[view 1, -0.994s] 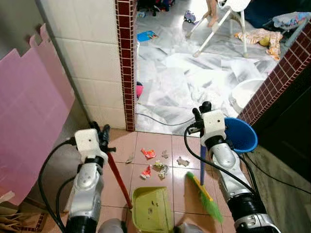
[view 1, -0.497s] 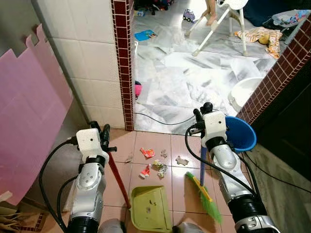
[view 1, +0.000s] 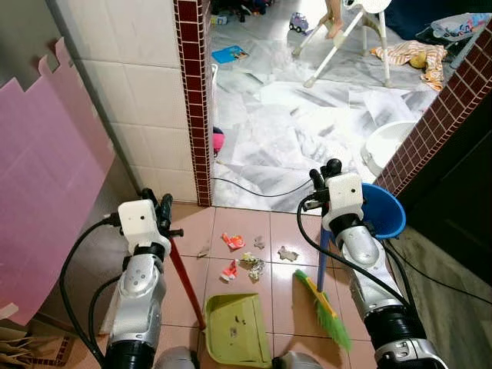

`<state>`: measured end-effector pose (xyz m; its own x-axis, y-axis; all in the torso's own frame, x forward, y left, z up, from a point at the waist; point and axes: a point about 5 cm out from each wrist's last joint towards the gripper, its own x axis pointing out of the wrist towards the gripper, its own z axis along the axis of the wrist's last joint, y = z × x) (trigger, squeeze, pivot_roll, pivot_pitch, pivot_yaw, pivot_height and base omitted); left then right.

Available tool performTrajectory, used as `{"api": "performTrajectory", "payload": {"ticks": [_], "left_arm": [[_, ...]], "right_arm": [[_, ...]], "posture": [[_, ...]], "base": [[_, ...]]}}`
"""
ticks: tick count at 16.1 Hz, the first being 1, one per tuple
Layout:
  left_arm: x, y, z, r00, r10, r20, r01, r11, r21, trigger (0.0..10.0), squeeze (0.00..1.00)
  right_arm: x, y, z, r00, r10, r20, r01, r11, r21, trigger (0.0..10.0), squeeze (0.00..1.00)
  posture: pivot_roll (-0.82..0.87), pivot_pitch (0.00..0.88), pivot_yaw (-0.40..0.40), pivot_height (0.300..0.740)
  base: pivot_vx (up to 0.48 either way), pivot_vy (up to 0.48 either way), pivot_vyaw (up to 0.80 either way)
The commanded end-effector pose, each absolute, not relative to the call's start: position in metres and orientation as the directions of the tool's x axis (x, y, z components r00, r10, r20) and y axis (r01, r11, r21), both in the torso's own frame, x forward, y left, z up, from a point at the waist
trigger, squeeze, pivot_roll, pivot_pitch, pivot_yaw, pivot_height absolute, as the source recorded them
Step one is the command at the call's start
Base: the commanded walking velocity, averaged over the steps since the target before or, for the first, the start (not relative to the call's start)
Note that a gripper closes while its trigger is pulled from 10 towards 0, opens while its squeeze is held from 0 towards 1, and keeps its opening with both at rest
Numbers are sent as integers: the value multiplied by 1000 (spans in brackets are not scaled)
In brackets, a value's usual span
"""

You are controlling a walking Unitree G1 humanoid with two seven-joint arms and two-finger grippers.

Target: Sweep floor

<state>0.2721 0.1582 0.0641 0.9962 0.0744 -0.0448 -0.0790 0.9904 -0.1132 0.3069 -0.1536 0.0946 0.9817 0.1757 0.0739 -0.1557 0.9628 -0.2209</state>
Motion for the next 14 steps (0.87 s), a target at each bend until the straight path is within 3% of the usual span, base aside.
{"api": "performTrajectory", "payload": {"ticks": [1, 3, 8, 11, 14], "left_arm": [[279, 156, 81, 997, 71, 21, -67, 989, -131, 10000, 0], [279, 155, 83, 997, 62, 34, -57, 990, -126, 10000, 0], [280, 150, 97, 994, 56, 90, -48, 995, -86, 10000, 0], [282, 164, 114, 969, 175, 176, -177, 984, -4, 10000, 0], [282, 177, 105, 952, 270, 146, -278, 960, 36, 10000, 0]], "right_arm": [[309, -155, 104, 978, 175, 114, -146, 962, -230, 10000, 0], [308, -155, 104, 977, 179, 116, -149, 961, -233, 10000, 0], [310, -155, 106, 976, 179, 122, -145, 958, -246, 10000, 0], [309, -155, 105, 977, 178, 120, -146, 960, -238, 10000, 0], [308, -152, 105, 976, 178, 128, -146, 963, -226, 10000, 0]], "posture": [[-34, 0, -14, 740], [-35, 0, -12, 740], [-35, 0, -12, 740], [-31, 0, -7, 740], [-36, 0, 2, 740]], "base": [[0, 446, 0], [0, 444, 0], [0, 0, 0], [0, 0, 0], [0, 0, 0]]}}
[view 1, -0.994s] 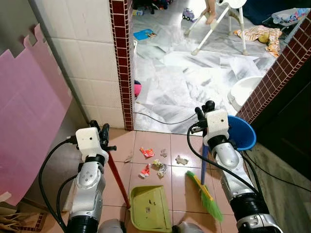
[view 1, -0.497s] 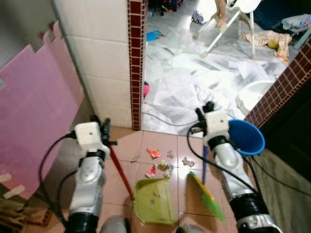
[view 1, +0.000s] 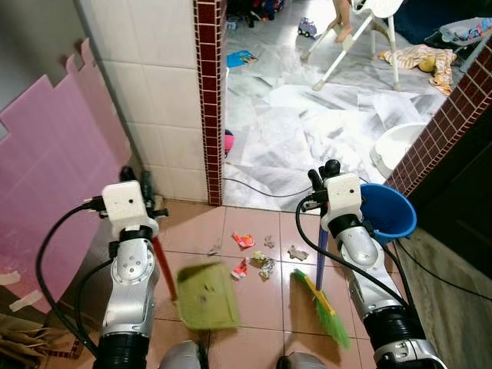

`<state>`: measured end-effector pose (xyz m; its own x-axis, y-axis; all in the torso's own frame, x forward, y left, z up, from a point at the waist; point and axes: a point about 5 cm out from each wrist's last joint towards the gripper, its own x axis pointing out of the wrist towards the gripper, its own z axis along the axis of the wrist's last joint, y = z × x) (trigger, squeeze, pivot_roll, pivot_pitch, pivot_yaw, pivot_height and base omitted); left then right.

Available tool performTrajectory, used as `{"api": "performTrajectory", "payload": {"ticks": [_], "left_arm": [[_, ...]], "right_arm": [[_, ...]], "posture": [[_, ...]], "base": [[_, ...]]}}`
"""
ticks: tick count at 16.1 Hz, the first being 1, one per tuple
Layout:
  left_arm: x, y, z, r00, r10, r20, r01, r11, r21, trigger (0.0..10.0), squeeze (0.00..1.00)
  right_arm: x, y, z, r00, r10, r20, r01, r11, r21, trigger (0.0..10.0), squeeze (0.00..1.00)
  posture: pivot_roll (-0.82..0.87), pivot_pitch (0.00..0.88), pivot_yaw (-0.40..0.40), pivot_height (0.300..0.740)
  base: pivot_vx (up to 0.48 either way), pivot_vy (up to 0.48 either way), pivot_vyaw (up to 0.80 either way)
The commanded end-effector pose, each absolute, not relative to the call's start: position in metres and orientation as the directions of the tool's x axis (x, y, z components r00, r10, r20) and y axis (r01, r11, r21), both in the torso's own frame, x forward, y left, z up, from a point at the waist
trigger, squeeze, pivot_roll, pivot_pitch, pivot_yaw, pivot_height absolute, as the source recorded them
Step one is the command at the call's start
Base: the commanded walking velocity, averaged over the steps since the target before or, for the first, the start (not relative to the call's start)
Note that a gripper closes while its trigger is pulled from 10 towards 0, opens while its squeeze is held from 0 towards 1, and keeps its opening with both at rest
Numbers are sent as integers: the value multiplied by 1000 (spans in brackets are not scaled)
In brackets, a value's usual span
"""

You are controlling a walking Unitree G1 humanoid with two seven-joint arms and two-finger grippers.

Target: Sweep floor

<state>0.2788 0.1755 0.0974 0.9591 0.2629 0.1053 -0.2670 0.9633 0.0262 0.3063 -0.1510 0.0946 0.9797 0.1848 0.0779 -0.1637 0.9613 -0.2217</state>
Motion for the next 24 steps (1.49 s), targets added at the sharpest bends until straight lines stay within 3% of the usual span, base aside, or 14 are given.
{"api": "performTrajectory", "payload": {"ticks": [1, 7, 10, 18, 24], "left_arm": [[282, 178, 104, 947, 289, 142, -297, 954, 45, 10000, 0], [276, 172, 82, 956, 280, 85, -288, 953, 95, 10000, 0], [268, 168, 64, 975, 221, -25, -221, 975, -18, 10000, 0], [274, 171, 73, 982, 188, 11, -188, 981, -42, 10000, 0], [287, 162, 111, 975, 175, 138, -166, 984, -71, 10000, 0]], "right_arm": [[308, -152, 106, 975, 179, 130, -146, 963, -228, 10000, 0], [306, -154, 109, 972, 176, 153, -138, 963, -230, 10000, 0], [303, -153, 108, 974, 169, 153, -134, 967, -217, 10000, 0], [302, -154, 116, 968, 165, 188, -128, 972, -195, 10000, 0], [314, -142, 170, 912, 190, 365, -129, 974, -185, 10000, 0]], "posture": [[-37, 0, 3, 740], [-47, 0, 11, 740], [-50, 0, 28, 740], [-64, 0, 40, 740], [-61, 0, 39, 740]], "base": [[0, 0, 0], [0, 0, 507], [0, 0, 0], [299, 0, 0], [409, 133, 0]]}}
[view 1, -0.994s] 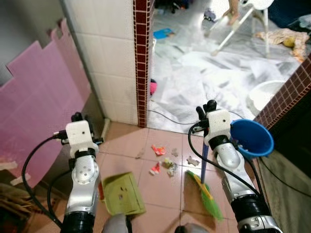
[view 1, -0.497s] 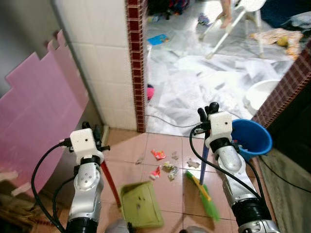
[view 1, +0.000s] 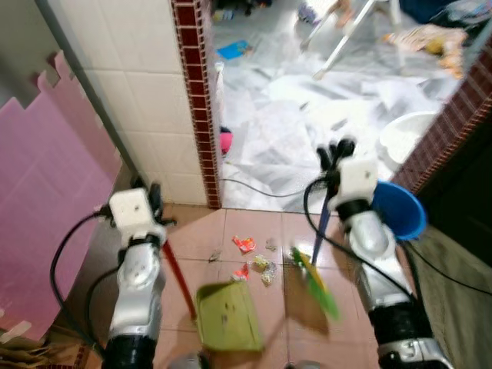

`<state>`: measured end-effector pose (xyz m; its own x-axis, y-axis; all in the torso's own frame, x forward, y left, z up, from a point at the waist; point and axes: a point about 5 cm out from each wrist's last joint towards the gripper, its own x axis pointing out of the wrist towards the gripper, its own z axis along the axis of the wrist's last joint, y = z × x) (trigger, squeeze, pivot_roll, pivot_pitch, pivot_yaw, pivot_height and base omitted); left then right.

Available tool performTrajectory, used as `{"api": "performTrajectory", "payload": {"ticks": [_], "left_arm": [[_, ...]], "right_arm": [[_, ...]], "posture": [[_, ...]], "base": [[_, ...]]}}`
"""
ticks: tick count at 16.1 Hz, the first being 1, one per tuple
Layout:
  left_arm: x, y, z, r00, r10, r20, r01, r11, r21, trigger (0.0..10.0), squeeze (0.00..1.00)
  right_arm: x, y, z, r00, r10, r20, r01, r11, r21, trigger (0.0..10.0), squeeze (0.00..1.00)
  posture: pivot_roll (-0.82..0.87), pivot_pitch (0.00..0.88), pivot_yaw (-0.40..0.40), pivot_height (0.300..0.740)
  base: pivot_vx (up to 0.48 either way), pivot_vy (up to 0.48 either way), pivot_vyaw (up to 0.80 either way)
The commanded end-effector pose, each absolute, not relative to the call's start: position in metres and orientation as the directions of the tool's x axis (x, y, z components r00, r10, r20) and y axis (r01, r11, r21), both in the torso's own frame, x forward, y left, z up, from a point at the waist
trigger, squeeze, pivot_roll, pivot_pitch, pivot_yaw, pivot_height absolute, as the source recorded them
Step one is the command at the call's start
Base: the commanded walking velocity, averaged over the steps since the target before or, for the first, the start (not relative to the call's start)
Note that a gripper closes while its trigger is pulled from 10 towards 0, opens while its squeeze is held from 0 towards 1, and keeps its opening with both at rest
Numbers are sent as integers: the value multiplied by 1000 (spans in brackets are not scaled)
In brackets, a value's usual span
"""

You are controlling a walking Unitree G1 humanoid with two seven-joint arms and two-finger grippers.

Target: Sweep floor

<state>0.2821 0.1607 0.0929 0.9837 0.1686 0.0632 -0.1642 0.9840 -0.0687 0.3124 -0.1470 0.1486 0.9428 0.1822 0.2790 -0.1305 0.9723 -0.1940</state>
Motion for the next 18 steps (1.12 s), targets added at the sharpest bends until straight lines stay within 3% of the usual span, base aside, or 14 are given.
{"api": "performTrajectory", "payload": {"ticks": [1, 6, 15, 16, 18], "left_arm": [[288, 160, 116, 973, 173, 154, -162, 983, -81, 10000, 0], [287, 162, 127, 961, 205, 185, -200, 979, -44, 10000, 0], [284, 177, 97, 959, 252, 133, -262, 963, 63, 10000, 0], [286, 182, 92, 939, 316, 140, -330, 938, 101, 10000, 0], [288, 185, 88, 934, 329, 140, -343, 935, 93, 10000, 0]], "right_arm": [[315, -141, 173, 909, 191, 370, -130, 974, -183, 10000, 0], [315, -144, 171, 919, 177, 354, -122, 977, -173, 10000, 0], [314, -142, 158, 935, 199, 294, -153, 973, -172, 10000, 0], [314, -140, 157, 933, 210, 291, -164, 971, -176, 10000, 0], [315, -139, 157, 933, 214, 290, -169, 970, -174, 10000, 0]], "posture": [[-59, 0, 39, 740], [-55, 0, 37, 740], [-49, 0, 22, 740], [-49, 0, 20, 740], [-46, 0, 17, 740]], "base": [[394, 274, 0], [76, 58, 0], [0, 0, 0], [0, 0, 0], [0, 0, 0]]}}
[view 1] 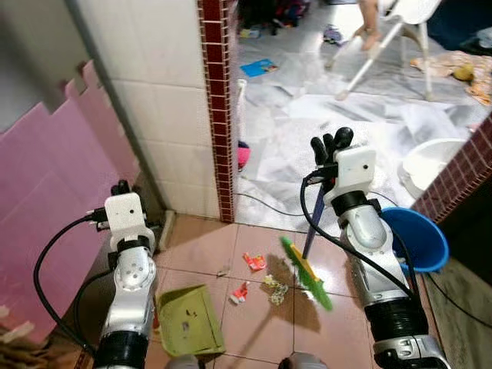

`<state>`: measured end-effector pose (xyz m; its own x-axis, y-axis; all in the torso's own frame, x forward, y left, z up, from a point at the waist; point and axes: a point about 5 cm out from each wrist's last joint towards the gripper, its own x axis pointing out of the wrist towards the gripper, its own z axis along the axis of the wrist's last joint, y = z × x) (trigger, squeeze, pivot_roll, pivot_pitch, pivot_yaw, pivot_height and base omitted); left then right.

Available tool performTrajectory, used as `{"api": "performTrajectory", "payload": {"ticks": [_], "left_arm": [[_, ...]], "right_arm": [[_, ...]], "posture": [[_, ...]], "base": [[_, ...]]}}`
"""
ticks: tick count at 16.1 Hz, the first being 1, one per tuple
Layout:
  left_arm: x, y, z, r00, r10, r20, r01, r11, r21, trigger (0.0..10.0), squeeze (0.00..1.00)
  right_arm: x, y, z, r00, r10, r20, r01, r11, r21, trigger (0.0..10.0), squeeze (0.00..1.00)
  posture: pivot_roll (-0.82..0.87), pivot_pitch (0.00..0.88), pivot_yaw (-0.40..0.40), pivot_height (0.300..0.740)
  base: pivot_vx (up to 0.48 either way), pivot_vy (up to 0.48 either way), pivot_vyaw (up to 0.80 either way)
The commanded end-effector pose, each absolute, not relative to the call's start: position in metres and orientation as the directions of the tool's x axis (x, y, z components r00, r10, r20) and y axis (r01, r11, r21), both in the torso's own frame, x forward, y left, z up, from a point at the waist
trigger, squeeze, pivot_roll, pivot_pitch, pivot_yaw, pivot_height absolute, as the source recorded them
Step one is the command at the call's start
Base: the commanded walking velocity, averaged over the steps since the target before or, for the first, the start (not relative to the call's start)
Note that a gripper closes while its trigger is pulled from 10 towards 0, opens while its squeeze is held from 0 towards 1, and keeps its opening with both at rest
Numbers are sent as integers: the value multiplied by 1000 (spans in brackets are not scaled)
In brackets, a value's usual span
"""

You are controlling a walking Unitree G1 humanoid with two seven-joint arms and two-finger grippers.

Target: Sweep floor

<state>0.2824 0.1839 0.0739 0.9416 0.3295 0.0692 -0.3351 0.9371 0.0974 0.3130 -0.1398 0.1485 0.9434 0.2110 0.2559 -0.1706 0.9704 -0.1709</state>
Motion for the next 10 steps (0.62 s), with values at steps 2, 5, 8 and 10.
{"api": "performTrajectory", "payload": {"ticks": [2, 5, 8, 10], "left_arm": [[292, 182, 78, 925, 356, 131, -369, 924, 99, 10000, 0], [298, 167, 67, 938, 337, 82, -341, 939, 39, 10000, 0], [302, 143, 55, 960, 278, -2, -278, 960, -27, 10000, 0], [300, 120, 43, 976, 198, -93, -206, 975, -84, 10000, 0]], "right_arm": [[313, -135, 155, 930, 231, 285, -189, 968, -168, 10000, 0], [313, -131, 152, 930, 242, 276, -203, 966, -160, 10000, 0], [312, -127, 149, 930, 257, 262, -222, 962, -157, 10000, 0], [311, -126, 143, 939, 258, 229, -226, 961, -157, 10000, 0]], "posture": [[-54, 0, 20, 740], [-58, 0, 19, 740], [-68, 0, 20, 740], [-70, 0, 21, 740]], "base": [[0, 0, 0], [0, 0, 0], [0, 0, 0], [0, 0, 0]]}}
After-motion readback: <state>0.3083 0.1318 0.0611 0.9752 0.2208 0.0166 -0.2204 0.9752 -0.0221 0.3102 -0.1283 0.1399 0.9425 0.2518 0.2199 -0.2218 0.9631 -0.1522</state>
